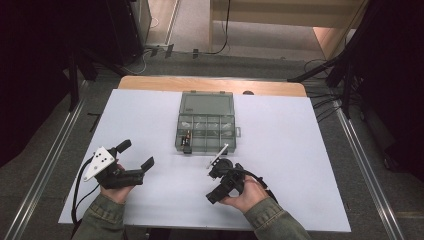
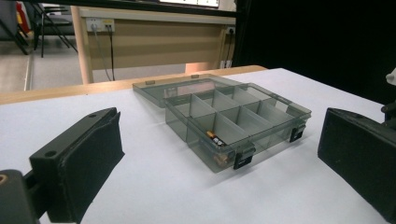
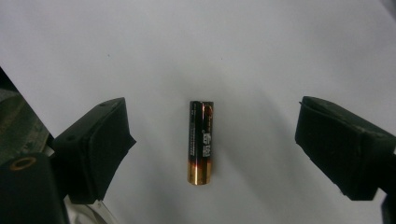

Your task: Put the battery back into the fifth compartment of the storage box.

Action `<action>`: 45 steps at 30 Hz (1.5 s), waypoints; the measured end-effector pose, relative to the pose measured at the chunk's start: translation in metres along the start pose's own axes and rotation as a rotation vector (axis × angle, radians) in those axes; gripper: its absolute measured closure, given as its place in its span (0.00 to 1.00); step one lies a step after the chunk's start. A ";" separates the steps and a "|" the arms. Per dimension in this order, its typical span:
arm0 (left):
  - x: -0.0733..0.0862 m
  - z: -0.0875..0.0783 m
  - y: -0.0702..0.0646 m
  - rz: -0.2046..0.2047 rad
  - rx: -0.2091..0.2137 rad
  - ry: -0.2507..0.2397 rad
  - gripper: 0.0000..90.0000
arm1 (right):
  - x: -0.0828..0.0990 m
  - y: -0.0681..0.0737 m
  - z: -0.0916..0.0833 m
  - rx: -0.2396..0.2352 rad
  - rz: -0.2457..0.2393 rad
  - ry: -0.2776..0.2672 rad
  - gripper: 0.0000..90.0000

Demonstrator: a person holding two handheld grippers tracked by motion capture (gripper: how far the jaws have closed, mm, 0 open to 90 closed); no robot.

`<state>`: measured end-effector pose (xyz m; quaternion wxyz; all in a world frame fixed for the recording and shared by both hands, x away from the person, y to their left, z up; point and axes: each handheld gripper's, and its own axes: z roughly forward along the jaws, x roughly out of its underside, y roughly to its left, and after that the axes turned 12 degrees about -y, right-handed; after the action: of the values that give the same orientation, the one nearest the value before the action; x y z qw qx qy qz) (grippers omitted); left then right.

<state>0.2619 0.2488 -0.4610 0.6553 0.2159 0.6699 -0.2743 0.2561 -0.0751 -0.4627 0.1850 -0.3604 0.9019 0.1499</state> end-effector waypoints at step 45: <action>0.000 0.000 0.000 -0.004 0.008 -0.002 0.00 | 0.018 0.011 0.008 0.074 -0.028 0.028 0.86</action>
<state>0.2617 0.2484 -0.4610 0.6544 0.2170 0.6686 -0.2786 0.2383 -0.0748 -0.4758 0.1878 -0.3680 0.9041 0.1089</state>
